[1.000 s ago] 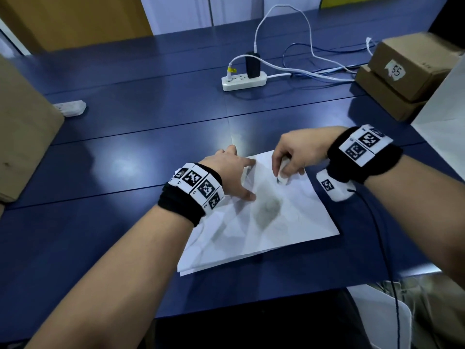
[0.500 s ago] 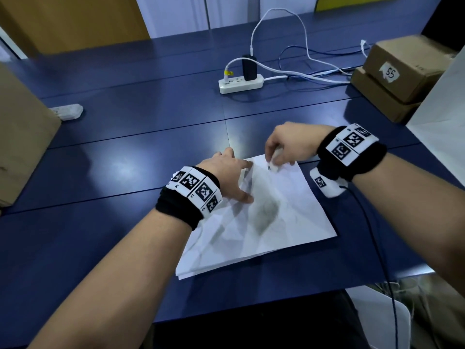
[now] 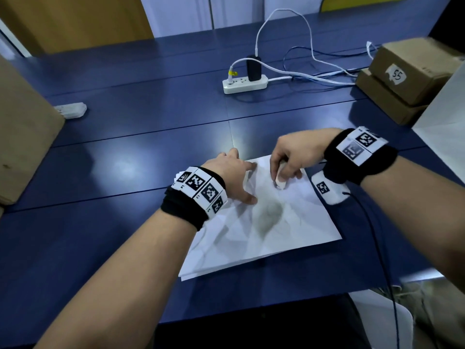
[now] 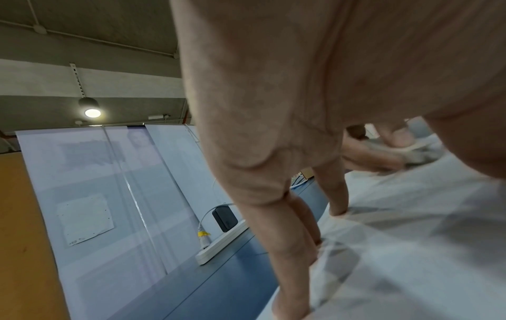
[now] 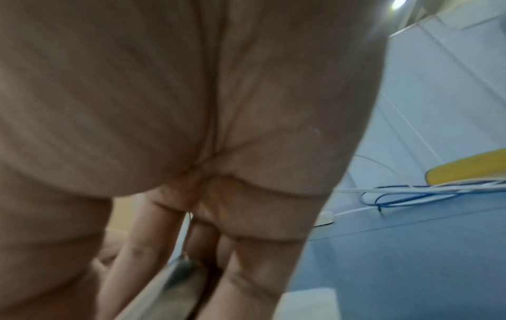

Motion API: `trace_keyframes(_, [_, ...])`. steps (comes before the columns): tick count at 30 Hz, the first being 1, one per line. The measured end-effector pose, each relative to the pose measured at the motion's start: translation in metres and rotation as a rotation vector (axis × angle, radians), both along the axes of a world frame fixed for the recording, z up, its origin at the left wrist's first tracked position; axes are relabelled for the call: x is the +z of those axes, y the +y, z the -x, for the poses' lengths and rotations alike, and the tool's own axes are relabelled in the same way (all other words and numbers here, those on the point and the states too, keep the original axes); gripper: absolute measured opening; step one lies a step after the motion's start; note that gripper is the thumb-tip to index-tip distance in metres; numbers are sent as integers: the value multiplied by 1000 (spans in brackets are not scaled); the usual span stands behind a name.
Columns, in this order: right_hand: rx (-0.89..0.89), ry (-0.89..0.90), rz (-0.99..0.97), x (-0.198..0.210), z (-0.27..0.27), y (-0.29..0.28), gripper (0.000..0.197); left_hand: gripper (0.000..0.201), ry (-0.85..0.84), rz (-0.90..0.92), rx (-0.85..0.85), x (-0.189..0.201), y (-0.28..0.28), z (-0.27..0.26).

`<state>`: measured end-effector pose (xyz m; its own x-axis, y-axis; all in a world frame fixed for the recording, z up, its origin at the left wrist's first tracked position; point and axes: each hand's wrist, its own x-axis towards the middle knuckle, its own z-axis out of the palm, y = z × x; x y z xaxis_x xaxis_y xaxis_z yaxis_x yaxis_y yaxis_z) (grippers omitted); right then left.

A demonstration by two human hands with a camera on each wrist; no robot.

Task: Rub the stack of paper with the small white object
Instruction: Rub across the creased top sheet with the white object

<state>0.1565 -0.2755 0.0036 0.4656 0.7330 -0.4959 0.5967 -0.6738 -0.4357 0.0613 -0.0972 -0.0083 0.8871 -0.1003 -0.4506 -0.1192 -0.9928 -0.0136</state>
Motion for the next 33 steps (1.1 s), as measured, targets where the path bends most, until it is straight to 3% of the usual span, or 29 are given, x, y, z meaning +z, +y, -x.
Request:
trace_keyframes(4, [-205,-288,-144,-4,-17,0,10,100,-12,-12,-9,-1,0,1])
trace_keyframes(9, [-27,-28,42,3,5,-6,12,99,-12,-3,-13,-1,1,1])
trace_keyframes(15, [-193,-296,-106,-5,-11,-6,7,99,-14,-19,-16,-1,-1,2])
trace_keyframes(19, [-50,-60,32,3,-1,-11,12,99,-8,-13,-13,0,-1,2])
trace_keyframes(25, [-203,-262,-109,-3,-17,-9,6,97,-17,-4,-5,-1,-1,2])
trace_keyframes(30, [-13,38,79,8,10,-12,9,98,-15,1,-1,-1,1,1])
trace_keyframes(33, [-93,-179,-49,1,-6,-7,7,98,-13,0,-8,0,0,1])
